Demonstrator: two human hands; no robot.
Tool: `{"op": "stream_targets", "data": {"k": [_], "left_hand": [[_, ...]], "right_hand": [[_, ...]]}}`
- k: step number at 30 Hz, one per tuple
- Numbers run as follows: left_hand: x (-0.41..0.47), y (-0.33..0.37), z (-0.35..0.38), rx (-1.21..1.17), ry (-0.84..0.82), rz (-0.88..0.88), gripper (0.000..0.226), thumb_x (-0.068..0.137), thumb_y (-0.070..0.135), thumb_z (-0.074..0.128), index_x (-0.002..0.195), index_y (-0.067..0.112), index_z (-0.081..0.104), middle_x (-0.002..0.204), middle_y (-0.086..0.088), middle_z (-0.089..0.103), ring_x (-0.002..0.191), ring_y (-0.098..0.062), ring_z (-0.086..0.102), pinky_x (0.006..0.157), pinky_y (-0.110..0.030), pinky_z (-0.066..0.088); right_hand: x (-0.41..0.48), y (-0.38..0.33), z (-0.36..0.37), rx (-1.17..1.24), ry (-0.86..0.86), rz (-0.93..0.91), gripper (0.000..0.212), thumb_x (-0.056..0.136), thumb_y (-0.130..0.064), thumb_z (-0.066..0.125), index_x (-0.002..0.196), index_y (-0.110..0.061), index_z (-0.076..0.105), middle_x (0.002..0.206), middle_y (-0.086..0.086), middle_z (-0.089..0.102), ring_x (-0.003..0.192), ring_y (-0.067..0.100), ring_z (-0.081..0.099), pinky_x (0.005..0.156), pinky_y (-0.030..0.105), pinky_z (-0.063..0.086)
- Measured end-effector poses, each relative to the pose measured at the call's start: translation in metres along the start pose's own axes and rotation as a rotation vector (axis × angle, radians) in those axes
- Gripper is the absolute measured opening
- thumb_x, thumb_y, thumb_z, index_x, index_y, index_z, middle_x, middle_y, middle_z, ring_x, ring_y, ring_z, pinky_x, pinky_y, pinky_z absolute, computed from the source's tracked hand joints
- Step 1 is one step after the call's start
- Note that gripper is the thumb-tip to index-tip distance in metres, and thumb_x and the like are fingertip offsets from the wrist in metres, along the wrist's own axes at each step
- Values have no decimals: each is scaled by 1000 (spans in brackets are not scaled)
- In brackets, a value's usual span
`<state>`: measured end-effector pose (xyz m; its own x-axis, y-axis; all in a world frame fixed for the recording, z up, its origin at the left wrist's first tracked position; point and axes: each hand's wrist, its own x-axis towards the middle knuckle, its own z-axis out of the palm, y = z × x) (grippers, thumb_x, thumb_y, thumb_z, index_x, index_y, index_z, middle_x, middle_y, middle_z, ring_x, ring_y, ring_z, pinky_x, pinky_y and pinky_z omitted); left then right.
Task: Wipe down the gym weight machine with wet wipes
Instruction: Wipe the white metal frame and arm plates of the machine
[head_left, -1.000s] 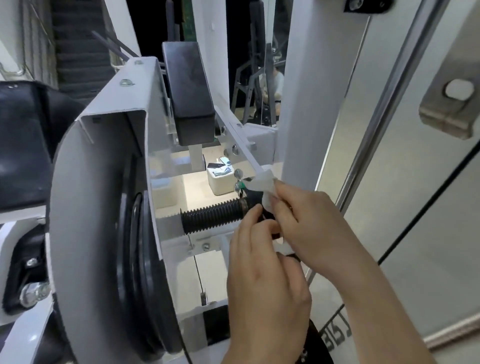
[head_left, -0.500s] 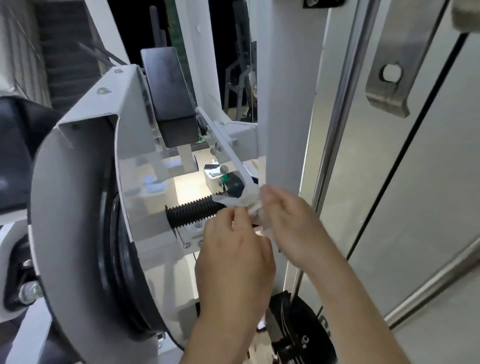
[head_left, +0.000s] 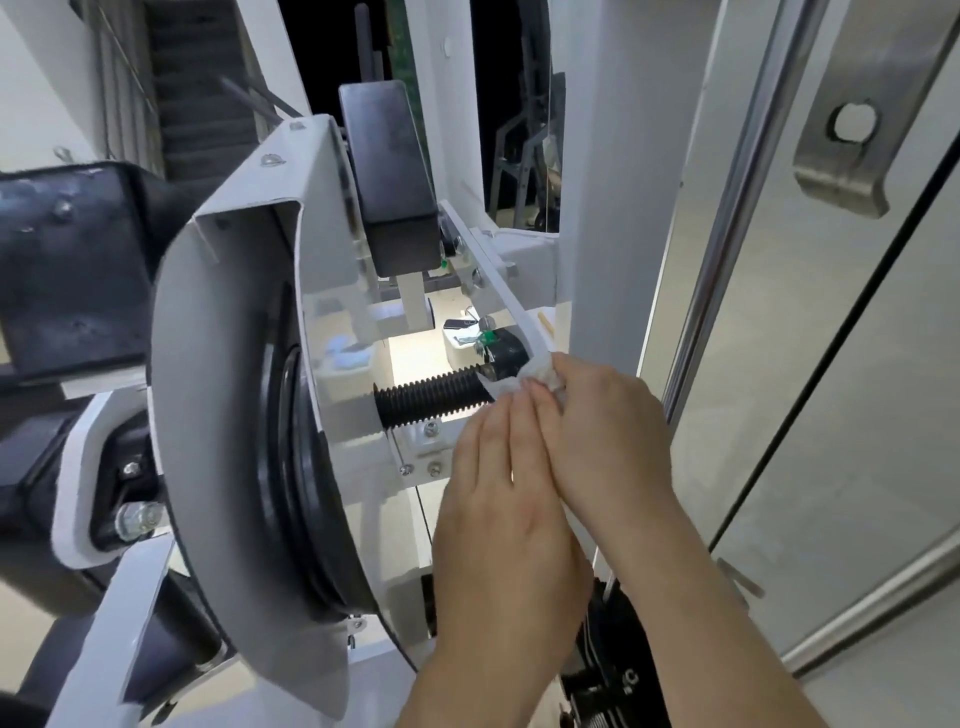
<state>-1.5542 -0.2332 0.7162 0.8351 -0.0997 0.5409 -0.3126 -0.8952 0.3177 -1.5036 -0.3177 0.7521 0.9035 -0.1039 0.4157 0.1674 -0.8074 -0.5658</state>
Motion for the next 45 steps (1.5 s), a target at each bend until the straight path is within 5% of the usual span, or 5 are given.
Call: {"op": "stream_targets", "data": {"k": [18, 21, 23, 35, 45], "left_hand": [[-13, 0, 4, -106, 0, -113, 73, 73, 17, 32, 143, -3, 35, 145, -16, 42, 132, -26, 33, 112, -25, 15], [-10, 0, 2, -129, 25, -130, 78, 70, 17, 28, 145, -1, 31, 148, -14, 38, 135, -25, 31, 114, -20, 11], [-11, -1, 0, -149, 48, -139, 77, 71, 19, 27, 146, 3, 31, 150, -10, 36, 137, -22, 30, 113, -15, 6], [-8, -4, 0, -453, -9, -115, 88, 73, 6, 41, 155, 17, 14, 162, 9, 13, 147, 0, 12, 118, -27, 26], [-69, -1, 4, -416, -129, 63, 75, 76, 23, 32, 148, 1, 31, 156, -10, 30, 143, -16, 27, 116, -16, 15]], "right_hand": [[19, -5, 21, -107, 184, -147, 8, 93, -15, 59, 97, -15, 67, 68, -8, 50, 51, 10, 32, 45, 18, 15], [48, -13, 25, -280, -26, -235, 17, 98, -16, 51, 103, -19, 67, 114, -5, 61, 101, 18, 56, 60, 25, 38], [55, -13, 19, -387, -105, -299, 26, 101, -22, 47, 118, -21, 66, 141, -8, 51, 142, 17, 30, 91, 35, 44], [14, 12, 30, -115, 6, -418, 50, 94, -10, 49, 144, -12, 47, 150, 2, 45, 145, 24, 30, 109, 42, 34], [-78, 36, 38, 354, 291, -189, 27, 91, -16, 54, 110, -16, 73, 122, -26, 58, 128, 4, 47, 105, 17, 39]]}}
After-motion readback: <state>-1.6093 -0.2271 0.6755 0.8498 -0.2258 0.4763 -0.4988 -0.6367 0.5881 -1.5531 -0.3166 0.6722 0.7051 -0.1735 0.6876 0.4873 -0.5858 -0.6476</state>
